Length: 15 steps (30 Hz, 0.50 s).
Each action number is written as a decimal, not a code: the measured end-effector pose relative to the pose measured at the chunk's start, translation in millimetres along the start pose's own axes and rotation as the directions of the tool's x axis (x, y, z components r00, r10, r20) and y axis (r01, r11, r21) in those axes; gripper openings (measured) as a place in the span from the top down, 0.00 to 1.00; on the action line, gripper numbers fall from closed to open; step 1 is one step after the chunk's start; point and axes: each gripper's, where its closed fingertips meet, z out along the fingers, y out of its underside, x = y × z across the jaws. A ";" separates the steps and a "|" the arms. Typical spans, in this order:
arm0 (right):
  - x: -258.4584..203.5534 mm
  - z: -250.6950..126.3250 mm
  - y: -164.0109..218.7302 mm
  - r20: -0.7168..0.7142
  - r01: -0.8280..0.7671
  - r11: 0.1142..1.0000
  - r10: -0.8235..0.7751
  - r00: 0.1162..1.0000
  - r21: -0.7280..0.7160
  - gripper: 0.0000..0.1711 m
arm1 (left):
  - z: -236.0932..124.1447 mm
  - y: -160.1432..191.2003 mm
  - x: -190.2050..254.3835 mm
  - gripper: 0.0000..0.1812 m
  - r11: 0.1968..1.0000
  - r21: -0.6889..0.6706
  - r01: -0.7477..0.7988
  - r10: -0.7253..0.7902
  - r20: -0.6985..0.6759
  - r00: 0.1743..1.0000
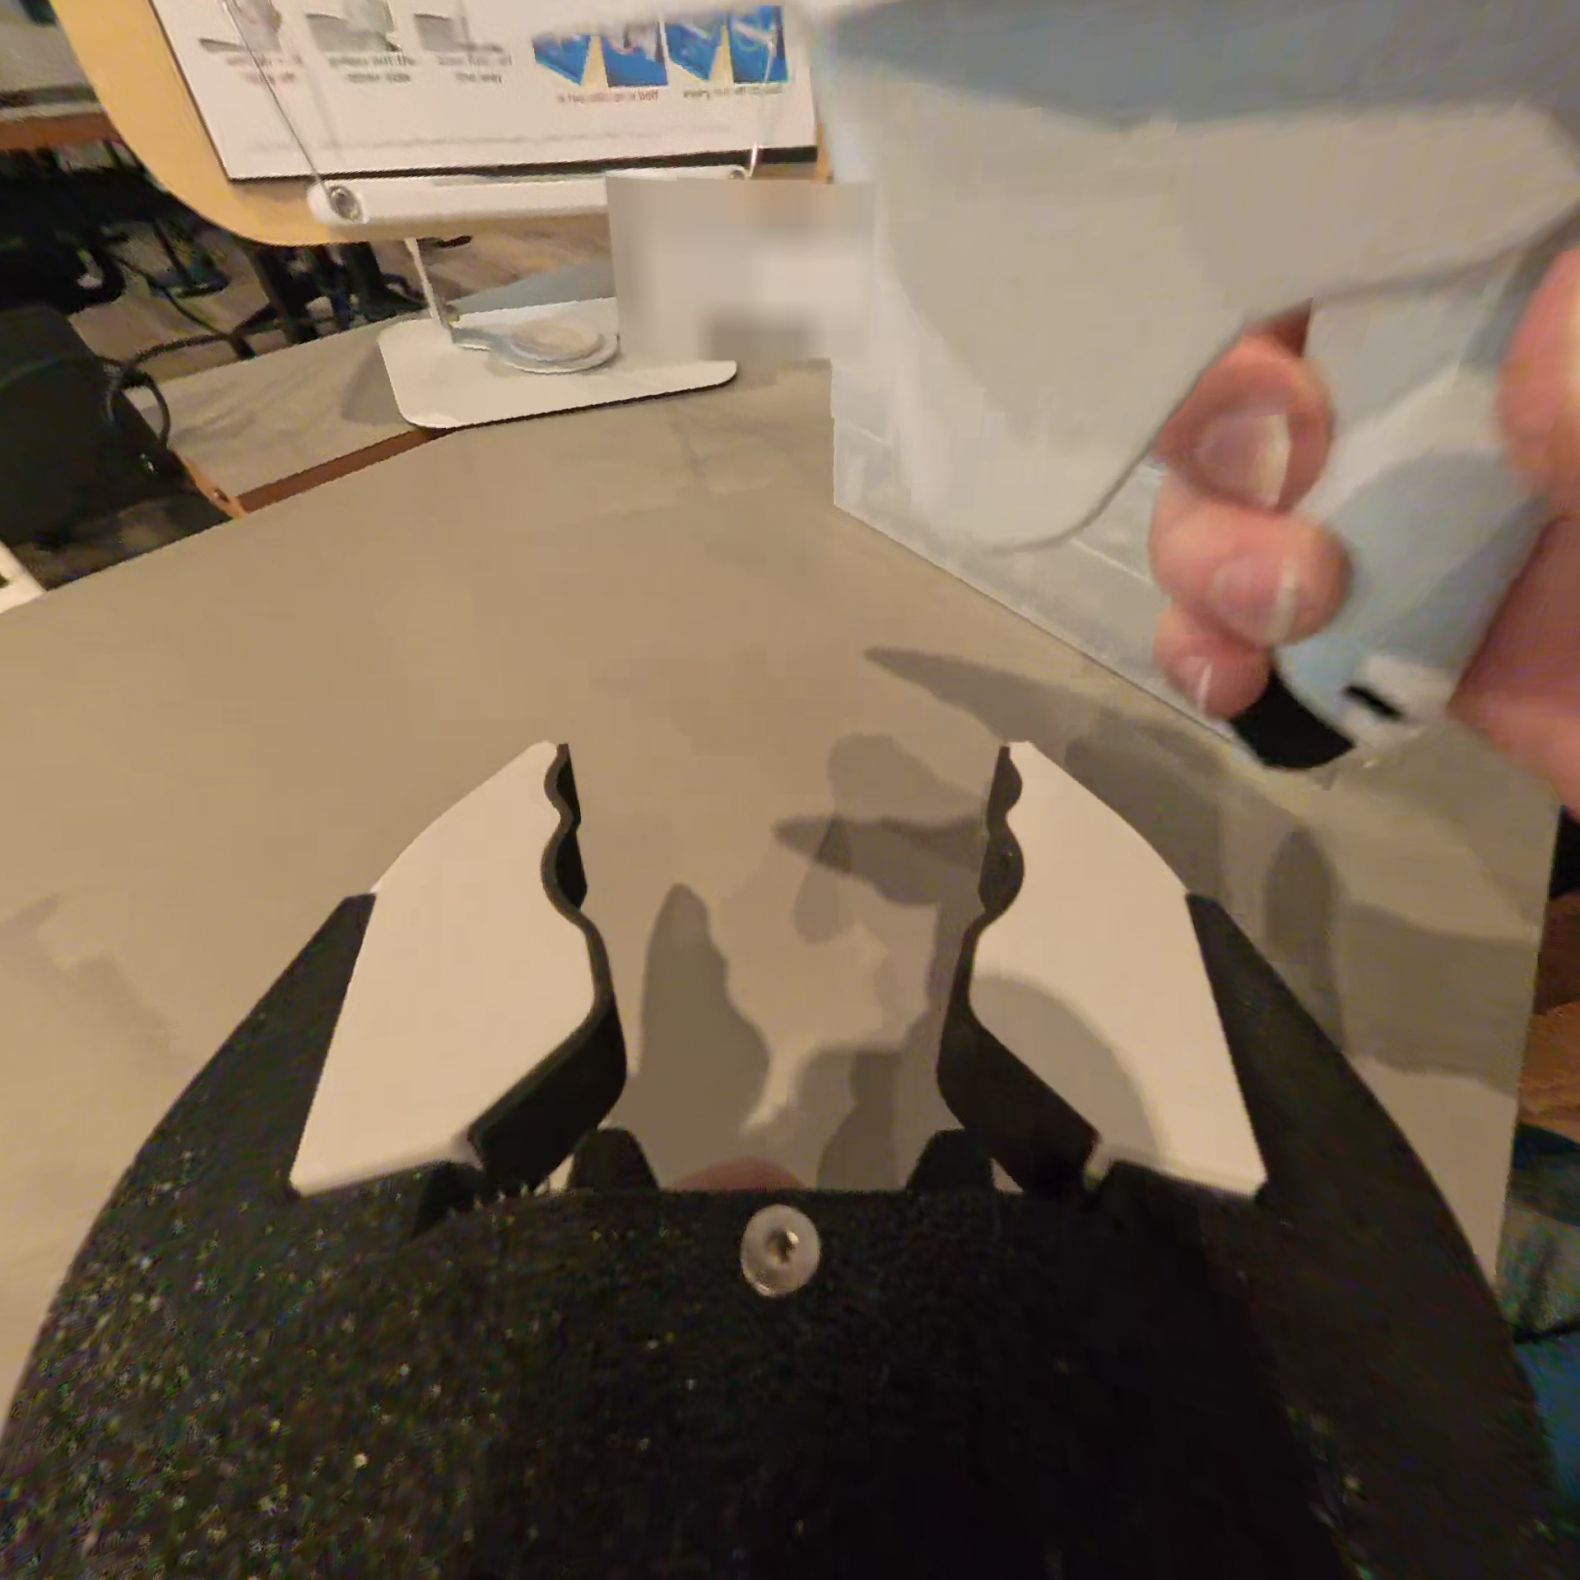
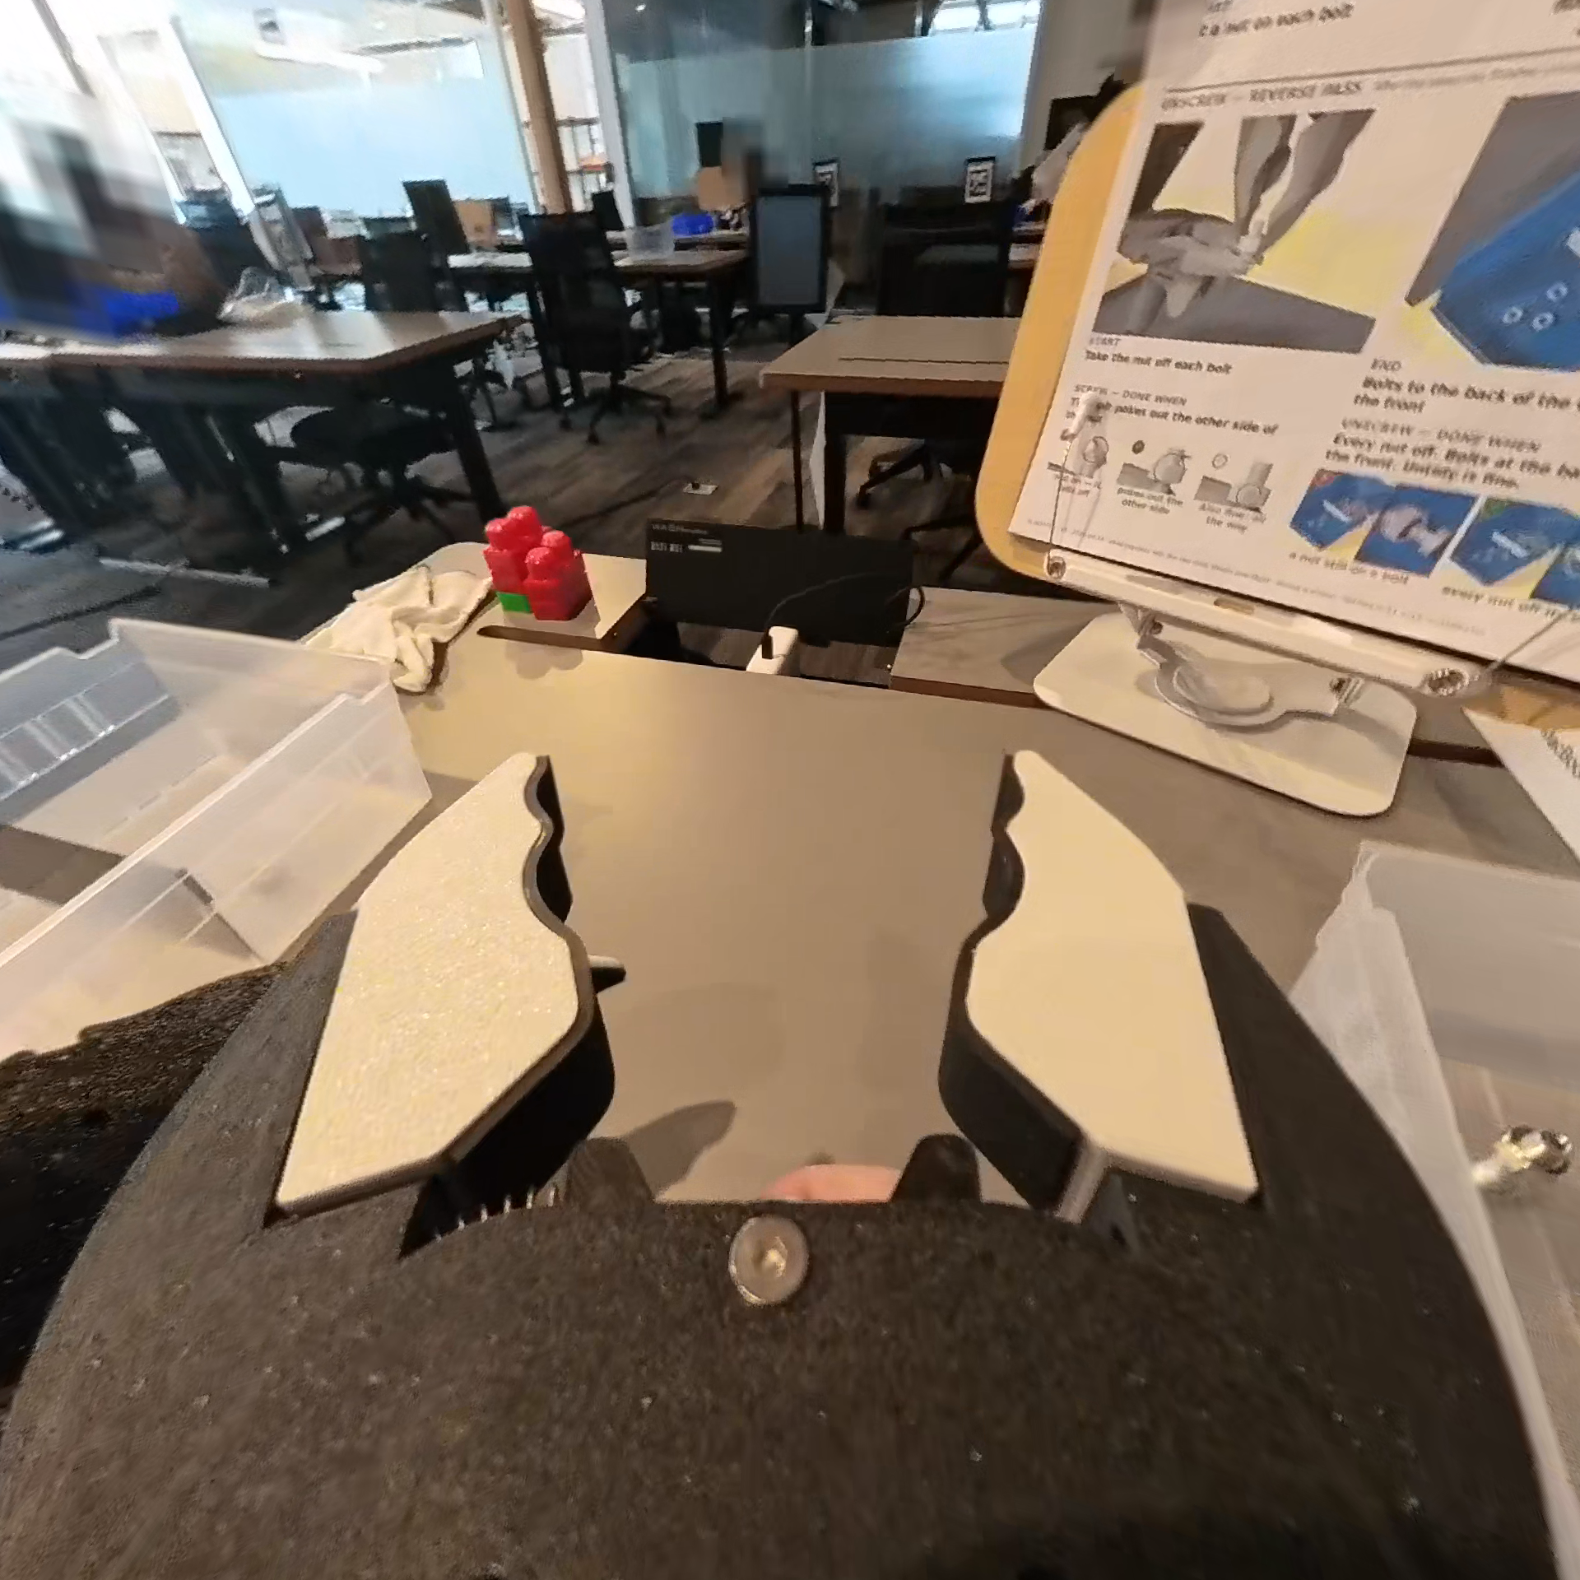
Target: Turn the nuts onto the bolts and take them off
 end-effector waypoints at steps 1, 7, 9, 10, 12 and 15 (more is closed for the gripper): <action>1.0 1.1 4.6 -0.013 -0.017 1.000 0.017 1.000 0.002 0.44 | 0.0 0.5 -0.3 0.49 1.000 0.000 0.017 -0.017 -0.006 1.000; 12.9 2.4 26.9 -0.071 -0.019 1.000 0.019 0.997 0.008 0.42 | 1.4 1.2 -8.7 0.48 0.996 0.013 0.093 -0.093 0.008 0.996; 13.4 4.8 31.3 -0.081 0.016 1.000 -0.017 0.997 -0.014 0.42 | 1.1 1.1 -16.3 0.48 0.992 0.023 0.127 -0.128 0.042 0.991; 13.4 6.5 33.4 -0.087 0.043 0.999 -0.044 0.995 -0.023 0.42 | 0.1 1.0 -21.3 0.48 0.989 0.029 0.143 -0.145 0.066 0.987; 19.9 7.8 34.5 -0.148 0.086 0.996 -0.089 0.985 -0.027 0.42 | -4.3 -0.5 -34.4 0.47 0.985 0.045 0.165 -0.170 0.138 0.976; 19.5 12.2 46.1 -0.156 0.103 0.992 -0.112 0.981 -0.069 0.42 | -16.2 -8.8 -55.4 0.47 0.973 0.115 0.202 -0.224 0.226 0.948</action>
